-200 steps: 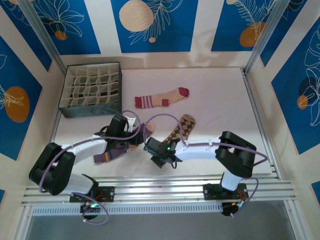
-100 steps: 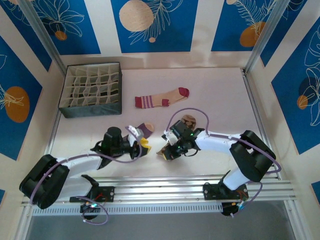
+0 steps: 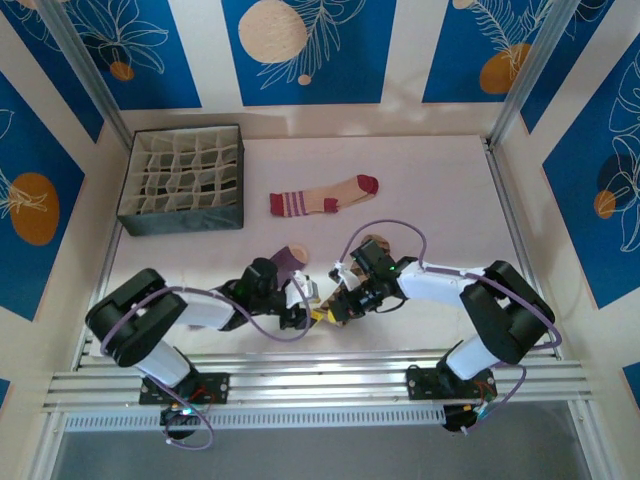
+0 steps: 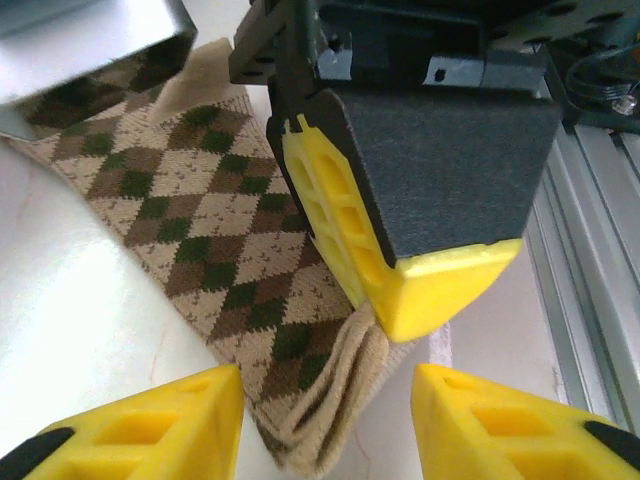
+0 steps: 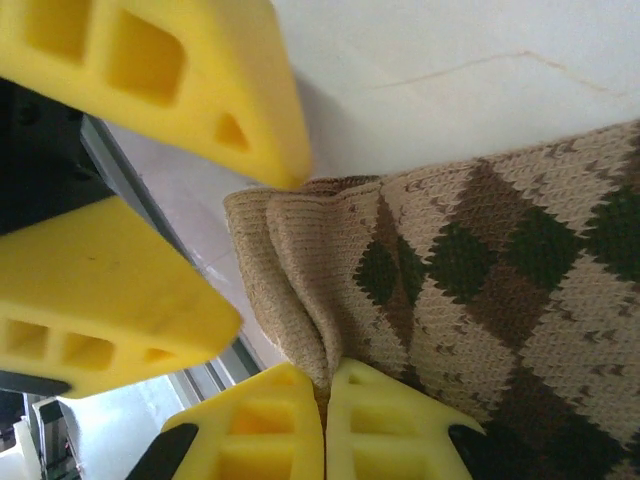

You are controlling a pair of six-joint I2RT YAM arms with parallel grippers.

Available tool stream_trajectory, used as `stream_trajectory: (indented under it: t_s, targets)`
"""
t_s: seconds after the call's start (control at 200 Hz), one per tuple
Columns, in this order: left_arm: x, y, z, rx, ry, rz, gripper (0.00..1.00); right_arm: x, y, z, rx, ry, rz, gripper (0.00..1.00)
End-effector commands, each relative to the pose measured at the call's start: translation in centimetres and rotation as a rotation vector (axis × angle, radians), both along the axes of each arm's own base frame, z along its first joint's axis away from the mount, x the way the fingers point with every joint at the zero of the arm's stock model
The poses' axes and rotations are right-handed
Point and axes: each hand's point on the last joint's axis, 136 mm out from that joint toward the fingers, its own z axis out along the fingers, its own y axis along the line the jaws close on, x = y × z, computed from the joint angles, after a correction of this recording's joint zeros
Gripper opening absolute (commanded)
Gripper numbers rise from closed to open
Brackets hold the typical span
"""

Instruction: Roll the socks

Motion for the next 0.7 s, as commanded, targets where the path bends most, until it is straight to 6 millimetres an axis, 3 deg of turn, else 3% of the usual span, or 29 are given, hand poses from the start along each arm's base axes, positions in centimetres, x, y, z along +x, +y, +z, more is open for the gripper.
stream_trajectory:
  t_s: [0.0, 0.105, 0.255, 0.38, 0.445, 0.555, 0.69]
  targets:
    - [0.0, -1.4, 0.7, -0.039, -0.05, -0.057, 0.45, -0.5, -0.2, 0.9, 0.039, 0.024, 0.002, 0.0]
    - [-0.4, -1.7, -0.1, -0.032, -0.02, -0.077, 0.38, -0.3, -0.5, 1.1, 0.05, 0.019, -0.013, 0.0]
    - [-0.8, -2.0, -0.5, -0.025, 0.026, -0.091, 0.0, -0.1, -0.9, 1.4, 0.054, 0.019, -0.043, 0.04]
    - [-0.9, -2.2, -0.7, -0.01, 0.055, -0.082, 0.0, 0.8, -1.8, 2.0, 0.027, -0.01, -0.111, 0.39]
    - [-0.8, -2.2, -0.8, 0.002, 0.066, -0.069, 0.0, 1.7, -2.8, 2.4, -0.011, -0.029, -0.172, 0.47]
    - [-0.9, -2.3, -1.2, 0.036, 0.087, -0.051, 0.0, 3.4, -5.2, 2.4, -0.103, -0.033, -0.303, 0.46]
    - [-1.0, -2.6, -1.7, 0.084, 0.099, -0.04, 0.0, 5.3, -7.7, 1.3, -0.187, -0.006, -0.419, 0.31]
